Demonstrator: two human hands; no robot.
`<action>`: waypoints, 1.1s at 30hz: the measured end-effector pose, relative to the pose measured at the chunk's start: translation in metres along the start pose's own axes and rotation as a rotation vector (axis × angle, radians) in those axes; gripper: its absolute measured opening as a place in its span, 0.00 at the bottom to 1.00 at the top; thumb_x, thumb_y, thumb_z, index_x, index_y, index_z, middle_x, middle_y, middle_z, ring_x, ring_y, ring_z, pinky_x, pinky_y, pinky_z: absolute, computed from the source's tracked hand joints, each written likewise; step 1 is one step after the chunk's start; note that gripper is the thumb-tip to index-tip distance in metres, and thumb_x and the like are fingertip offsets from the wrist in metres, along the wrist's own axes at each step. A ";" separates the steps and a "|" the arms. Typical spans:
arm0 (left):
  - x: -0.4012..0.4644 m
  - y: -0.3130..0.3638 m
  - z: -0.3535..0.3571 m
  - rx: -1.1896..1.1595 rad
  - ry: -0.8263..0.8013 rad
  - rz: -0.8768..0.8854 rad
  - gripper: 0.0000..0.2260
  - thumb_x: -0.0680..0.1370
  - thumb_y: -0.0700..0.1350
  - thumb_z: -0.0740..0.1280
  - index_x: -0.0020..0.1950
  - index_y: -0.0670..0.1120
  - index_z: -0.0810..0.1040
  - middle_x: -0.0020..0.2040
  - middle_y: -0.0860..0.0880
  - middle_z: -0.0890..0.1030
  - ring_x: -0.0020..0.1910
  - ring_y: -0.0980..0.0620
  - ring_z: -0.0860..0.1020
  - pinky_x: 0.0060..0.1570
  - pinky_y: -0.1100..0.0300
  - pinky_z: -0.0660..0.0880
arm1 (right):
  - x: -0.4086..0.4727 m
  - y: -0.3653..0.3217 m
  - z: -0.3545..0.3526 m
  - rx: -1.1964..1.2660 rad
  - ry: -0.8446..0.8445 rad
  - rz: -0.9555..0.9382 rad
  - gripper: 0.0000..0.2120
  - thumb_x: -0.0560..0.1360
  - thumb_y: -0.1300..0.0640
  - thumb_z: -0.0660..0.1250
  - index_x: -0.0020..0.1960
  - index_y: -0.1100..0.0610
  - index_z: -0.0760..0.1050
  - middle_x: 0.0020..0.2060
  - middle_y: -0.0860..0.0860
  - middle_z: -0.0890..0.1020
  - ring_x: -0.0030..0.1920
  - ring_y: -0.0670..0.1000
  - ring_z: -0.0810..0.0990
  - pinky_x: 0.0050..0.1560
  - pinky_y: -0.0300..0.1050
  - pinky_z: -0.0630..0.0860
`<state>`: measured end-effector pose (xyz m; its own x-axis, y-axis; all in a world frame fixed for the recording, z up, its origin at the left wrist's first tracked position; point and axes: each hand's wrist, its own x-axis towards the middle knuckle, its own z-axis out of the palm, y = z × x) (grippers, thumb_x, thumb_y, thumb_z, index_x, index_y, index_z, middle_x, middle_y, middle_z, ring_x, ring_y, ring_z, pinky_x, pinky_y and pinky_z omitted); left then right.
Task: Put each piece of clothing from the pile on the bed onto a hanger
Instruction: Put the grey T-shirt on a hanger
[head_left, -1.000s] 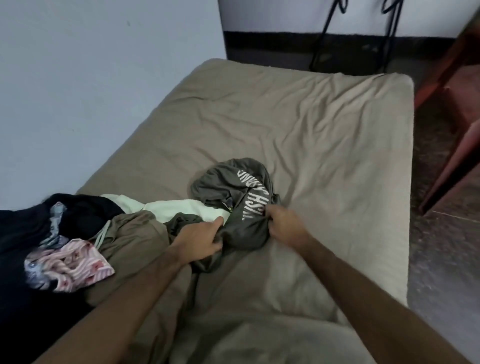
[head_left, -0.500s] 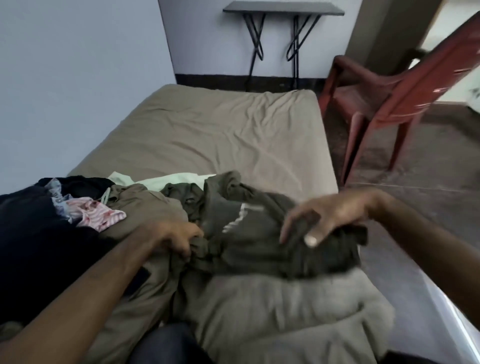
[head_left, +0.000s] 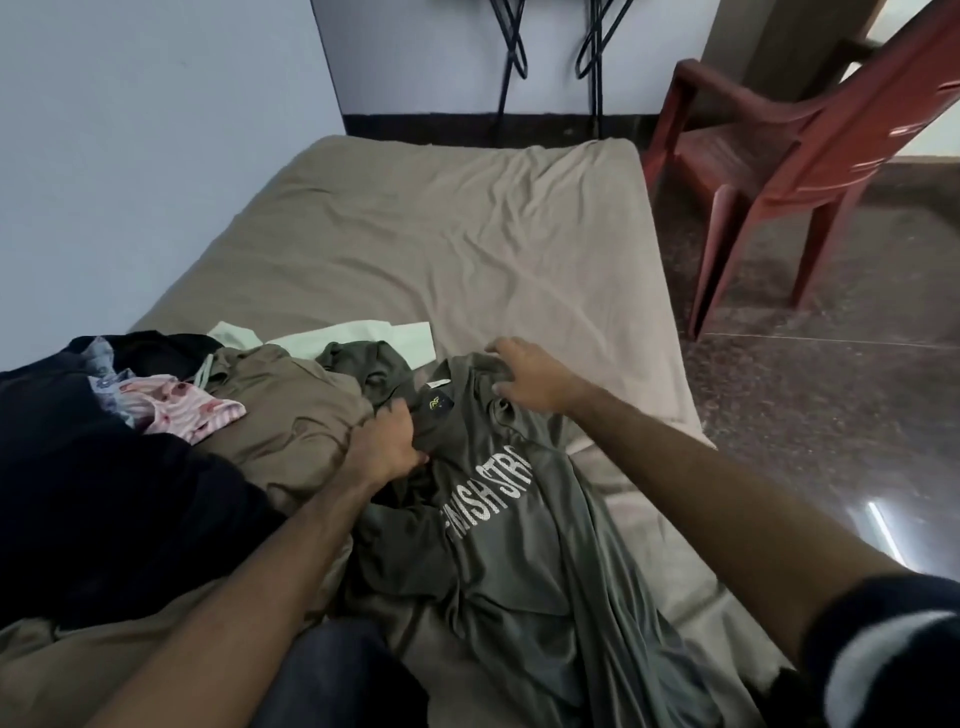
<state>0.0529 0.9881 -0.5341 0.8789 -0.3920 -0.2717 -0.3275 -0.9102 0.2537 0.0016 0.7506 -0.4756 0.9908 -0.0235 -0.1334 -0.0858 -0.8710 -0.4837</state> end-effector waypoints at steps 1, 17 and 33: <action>0.001 0.002 0.003 -0.078 -0.006 0.033 0.27 0.71 0.49 0.77 0.62 0.41 0.68 0.61 0.42 0.79 0.60 0.42 0.78 0.58 0.51 0.74 | 0.015 0.001 0.006 -0.036 -0.011 0.020 0.33 0.75 0.54 0.71 0.76 0.58 0.62 0.72 0.58 0.69 0.72 0.61 0.68 0.72 0.55 0.65; -0.044 0.053 -0.099 -0.951 -0.078 0.543 0.18 0.73 0.38 0.71 0.61 0.37 0.74 0.54 0.48 0.82 0.53 0.55 0.81 0.56 0.60 0.78 | -0.001 0.015 -0.156 0.745 0.181 -0.170 0.08 0.74 0.68 0.67 0.45 0.57 0.72 0.37 0.54 0.79 0.38 0.52 0.79 0.42 0.48 0.78; -0.128 0.109 -0.385 -0.511 0.898 0.540 0.02 0.77 0.41 0.72 0.48 0.44 0.83 0.42 0.46 0.83 0.45 0.47 0.79 0.45 0.59 0.71 | -0.214 -0.065 -0.395 0.284 0.883 -0.186 0.16 0.79 0.51 0.70 0.38 0.59 0.73 0.33 0.49 0.74 0.35 0.44 0.71 0.38 0.44 0.67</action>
<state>0.0381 0.9911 -0.1145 0.6645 -0.2900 0.6887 -0.7360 -0.4136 0.5360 -0.1638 0.6183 -0.0735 0.7022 -0.3604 0.6141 0.1746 -0.7489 -0.6392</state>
